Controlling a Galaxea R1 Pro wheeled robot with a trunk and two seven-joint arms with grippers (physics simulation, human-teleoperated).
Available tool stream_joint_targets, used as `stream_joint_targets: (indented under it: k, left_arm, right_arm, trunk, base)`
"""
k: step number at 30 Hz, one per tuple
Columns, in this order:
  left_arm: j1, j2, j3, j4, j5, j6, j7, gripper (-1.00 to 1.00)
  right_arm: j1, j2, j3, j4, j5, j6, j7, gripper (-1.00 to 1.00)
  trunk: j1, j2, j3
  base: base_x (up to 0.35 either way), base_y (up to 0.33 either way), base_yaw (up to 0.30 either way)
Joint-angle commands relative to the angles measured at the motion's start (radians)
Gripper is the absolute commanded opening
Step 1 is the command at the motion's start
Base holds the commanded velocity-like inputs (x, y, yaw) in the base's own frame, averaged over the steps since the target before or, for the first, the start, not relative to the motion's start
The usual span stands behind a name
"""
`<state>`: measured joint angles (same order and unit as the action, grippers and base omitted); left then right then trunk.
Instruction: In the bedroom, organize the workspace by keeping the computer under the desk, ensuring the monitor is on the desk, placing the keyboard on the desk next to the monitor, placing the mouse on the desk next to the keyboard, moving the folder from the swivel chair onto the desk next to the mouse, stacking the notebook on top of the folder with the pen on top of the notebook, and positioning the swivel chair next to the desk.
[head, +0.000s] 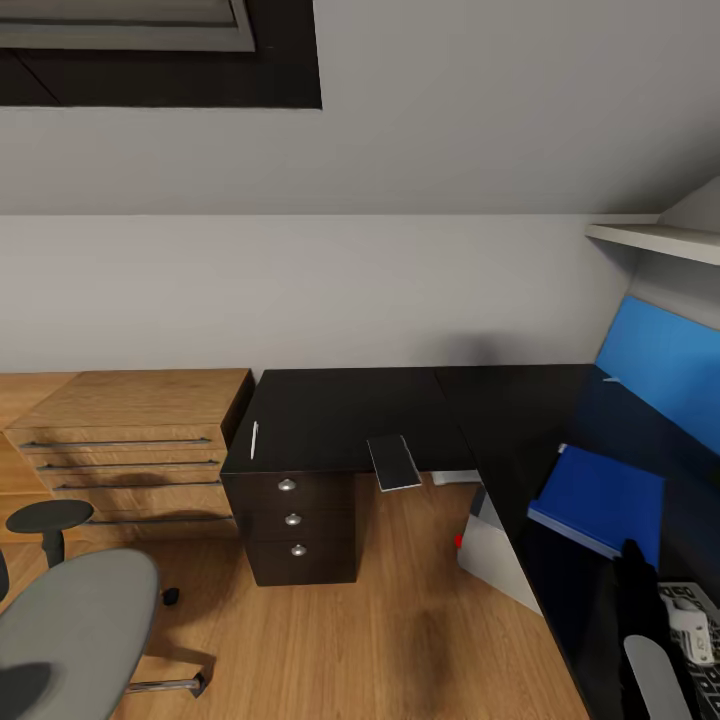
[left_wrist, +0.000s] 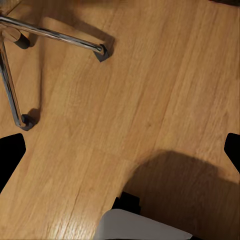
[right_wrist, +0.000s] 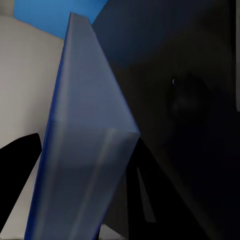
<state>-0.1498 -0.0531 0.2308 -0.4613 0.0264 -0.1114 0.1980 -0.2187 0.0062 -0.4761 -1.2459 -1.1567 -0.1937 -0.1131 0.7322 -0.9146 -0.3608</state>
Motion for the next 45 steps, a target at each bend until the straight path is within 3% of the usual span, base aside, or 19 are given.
stream_joint_targets:
  k: [1,4,7,8,11,14,18,21,29,34,43,45]
  left_arm:
    - [-0.001,-0.001,0.002,0.001,0.003,-0.008,0.0,1.0]
    - [-0.001,-0.001,0.002,0.01,0.002,-0.024,0.0,1.0]
    - [-0.001,-0.001,0.0,0.018,0.001,-0.029,0.0,1.0]
    - [-0.001,-0.001,-0.001,0.019,0.001,-0.029,0.0,1.0]
    - [-0.001,-0.002,-0.001,0.019,0.001,-0.031,0.0,1.0]
    - [-0.001,-0.001,-0.001,0.019,0.001,-0.031,0.0,1.0]
    - [-0.001,-0.001,-0.002,0.019,0.002,-0.03,0.0,1.0]
    - [-0.001,-0.001,-0.002,0.019,0.002,-0.03,0.0,1.0]
    - [-0.001,-0.001,-0.002,0.019,0.001,-0.03,0.0,1.0]
    - [-0.001,-0.001,-0.002,0.019,0.001,-0.03,0.0,1.0]
    - [-0.001,-0.001,-0.002,0.019,0.002,-0.031,0.0,1.0]
    - [-0.001,-0.001,-0.002,0.019,0.002,-0.031,0.0,1.0]
  right_arm:
    - [-0.001,0.001,0.003,-0.001,-0.006,-0.006,-0.002,-1.0]
    - [-0.001,0.004,0.024,-0.001,-0.002,-0.064,-0.001,-1.0]
    - [-0.001,0.004,0.089,-0.001,0.001,-0.2,0.0,-1.0]
    - [-0.001,0.004,0.128,-0.001,0.004,-0.247,-0.001,-1.0]
    - [-0.001,0.005,0.189,0.002,0.02,-0.318,-0.005,-1.0]
    - [-0.001,0.005,0.21,0.006,0.023,-0.348,-0.007,-1.0]
    - [-0.001,0.011,0.215,0.007,0.016,-0.353,-0.004,-1.0]
    - [-0.001,0.042,0.217,0.005,0.008,-0.353,-0.002,-1.0]
    - [-0.001,0.057,0.219,0.007,0.003,-0.347,-0.002,-1.0]
    - [-0.001,0.088,0.218,0.008,-0.013,-0.347,-0.002,-1.0]
    - [-0.002,0.093,0.218,0.065,-0.012,-0.358,-0.013,-1.0]
    - [-0.003,0.093,0.218,0.071,-0.012,-0.377,-0.046,-1.0]
  trunk:
    - [0.0,-0.001,-0.001]
    - [0.0,-0.001,-0.001]
    - [0.0,-0.001,-0.001]
    - [0.0,-0.001,-0.001]
    - [0.0,-0.001,-0.001]
    - [0.0,-0.001,-0.001]
    - [0.0,-0.001,-0.001]
    - [0.0,-0.001,-0.001]
    - [0.0,-0.001,-0.001]
    - [0.0,-0.001,-0.001]
    - [0.0,-0.001,-0.001]
    - [0.0,-0.001,-0.001]
  base:
    - [0.0,0.0,-0.002]
    - [0.011,0.0,-0.001]
    - [0.122,0.0,0.0]
    - [0.233,0.0,0.0]
    - [0.278,0.0,0.0]
    - [0.294,0.0,0.0]
    - [0.126,0.0,0.0]
    - [0.022,0.0,0.0]
    - [0.206,0.0,0.0]
    - [0.317,0.0,0.0]
    - [0.24,0.0,0.0]
    - [0.052,0.0,0.0]
